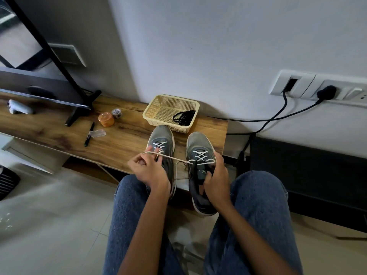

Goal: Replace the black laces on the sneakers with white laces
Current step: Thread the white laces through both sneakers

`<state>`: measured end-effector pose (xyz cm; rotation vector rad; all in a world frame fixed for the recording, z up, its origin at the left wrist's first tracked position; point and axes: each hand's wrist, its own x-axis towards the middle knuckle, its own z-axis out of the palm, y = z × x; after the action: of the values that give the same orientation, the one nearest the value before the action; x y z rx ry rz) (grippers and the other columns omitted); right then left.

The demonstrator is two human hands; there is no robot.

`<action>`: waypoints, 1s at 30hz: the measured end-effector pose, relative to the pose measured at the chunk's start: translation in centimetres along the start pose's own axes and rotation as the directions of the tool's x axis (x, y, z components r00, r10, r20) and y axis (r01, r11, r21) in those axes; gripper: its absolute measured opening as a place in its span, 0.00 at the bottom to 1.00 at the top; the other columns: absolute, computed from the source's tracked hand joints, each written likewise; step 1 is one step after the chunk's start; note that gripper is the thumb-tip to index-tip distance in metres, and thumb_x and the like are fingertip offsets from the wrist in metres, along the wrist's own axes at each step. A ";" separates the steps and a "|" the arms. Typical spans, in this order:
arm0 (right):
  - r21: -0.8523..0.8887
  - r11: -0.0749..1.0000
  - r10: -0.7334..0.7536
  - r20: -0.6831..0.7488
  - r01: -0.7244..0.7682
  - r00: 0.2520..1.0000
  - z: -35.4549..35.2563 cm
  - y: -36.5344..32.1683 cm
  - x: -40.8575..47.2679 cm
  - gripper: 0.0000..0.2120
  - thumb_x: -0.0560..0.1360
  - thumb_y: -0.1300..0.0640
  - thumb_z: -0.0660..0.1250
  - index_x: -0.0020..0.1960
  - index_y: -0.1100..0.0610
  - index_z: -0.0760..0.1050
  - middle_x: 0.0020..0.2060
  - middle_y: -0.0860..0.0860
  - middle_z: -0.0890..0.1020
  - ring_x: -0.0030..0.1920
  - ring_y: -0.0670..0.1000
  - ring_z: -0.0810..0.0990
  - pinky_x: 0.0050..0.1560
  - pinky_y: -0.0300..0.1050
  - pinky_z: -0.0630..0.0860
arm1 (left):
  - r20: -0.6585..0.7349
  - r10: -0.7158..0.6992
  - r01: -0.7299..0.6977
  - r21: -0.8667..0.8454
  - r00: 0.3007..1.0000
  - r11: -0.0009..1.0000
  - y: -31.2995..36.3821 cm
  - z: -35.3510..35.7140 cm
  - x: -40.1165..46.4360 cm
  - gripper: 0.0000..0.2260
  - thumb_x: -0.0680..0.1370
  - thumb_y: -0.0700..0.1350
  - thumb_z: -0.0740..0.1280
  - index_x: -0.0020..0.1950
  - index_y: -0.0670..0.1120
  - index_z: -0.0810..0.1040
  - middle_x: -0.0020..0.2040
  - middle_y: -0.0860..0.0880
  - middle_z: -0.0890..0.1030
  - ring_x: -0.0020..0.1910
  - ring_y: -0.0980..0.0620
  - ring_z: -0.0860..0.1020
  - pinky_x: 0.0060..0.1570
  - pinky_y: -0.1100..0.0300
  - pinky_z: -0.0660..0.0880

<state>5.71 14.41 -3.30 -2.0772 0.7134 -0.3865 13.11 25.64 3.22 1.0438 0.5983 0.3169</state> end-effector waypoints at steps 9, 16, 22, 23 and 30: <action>-0.020 1.000 0.003 0.002 -0.003 1.000 0.2 0.3 0.0 0.29 0.74 0.67 0.59 0.71 0.49 0.60 0.54 0.51 0.76 0.56 0.53 0.73 0.57 0.59 0.72 | 0.180 0.123 -0.180 0.341 0.976 0.923 0.0 -1.3 1.3 0.07 0.80 0.38 0.60 0.47 0.50 0.71 0.46 0.41 0.81 0.35 0.55 0.78 0.37 0.63 0.76; -0.020 1.000 -0.008 -0.006 0.008 1.000 0.1 0.3 0.0 0.26 0.74 0.67 0.59 0.70 0.51 0.62 0.54 0.51 0.76 0.55 0.52 0.73 0.55 0.59 0.72 | 0.742 -0.175 -0.695 0.669 0.648 0.262 -3.4 -1.0 -0.9 0.12 0.79 0.42 0.63 0.61 0.47 0.79 0.55 0.46 0.82 0.52 0.49 0.80 0.51 0.57 0.76; -0.031 0.999 -0.013 -0.049 0.012 0.999 0.5 0.4 0.1 0.24 0.74 0.66 0.58 0.68 0.53 0.65 0.57 0.52 0.77 0.56 0.54 0.73 0.56 0.60 0.72 | 0.729 -0.090 -0.725 0.685 0.679 0.080 -3.5 -0.5 -2.0 0.09 0.81 0.45 0.61 0.54 0.44 0.79 0.53 0.45 0.77 0.50 0.46 0.77 0.45 0.53 0.73; -0.037 0.999 -0.008 -0.055 0.006 0.998 0.6 0.3 0.1 0.23 0.74 0.66 0.58 0.68 0.54 0.65 0.58 0.53 0.76 0.57 0.54 0.73 0.56 0.60 0.72 | 0.718 -0.055 -0.715 0.695 0.693 0.075 -3.4 -0.5 -1.9 0.09 0.80 0.45 0.62 0.53 0.43 0.79 0.53 0.45 0.76 0.49 0.46 0.76 0.44 0.53 0.73; -0.036 0.999 0.022 -0.084 -0.025 0.996 0.6 -0.1 0.0 0.21 0.74 0.67 0.57 0.66 0.57 0.69 0.59 0.54 0.77 0.59 0.56 0.73 0.57 0.60 0.71 | 0.698 0.053 -0.699 0.715 0.714 0.017 -3.3 -1.1 -1.4 0.08 0.77 0.45 0.63 0.48 0.42 0.79 0.48 0.45 0.78 0.46 0.46 0.77 0.40 0.53 0.73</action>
<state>6.07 14.82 -3.53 -2.0953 0.7995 -0.4519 11.21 24.14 0.35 2.6157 -0.1631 0.0685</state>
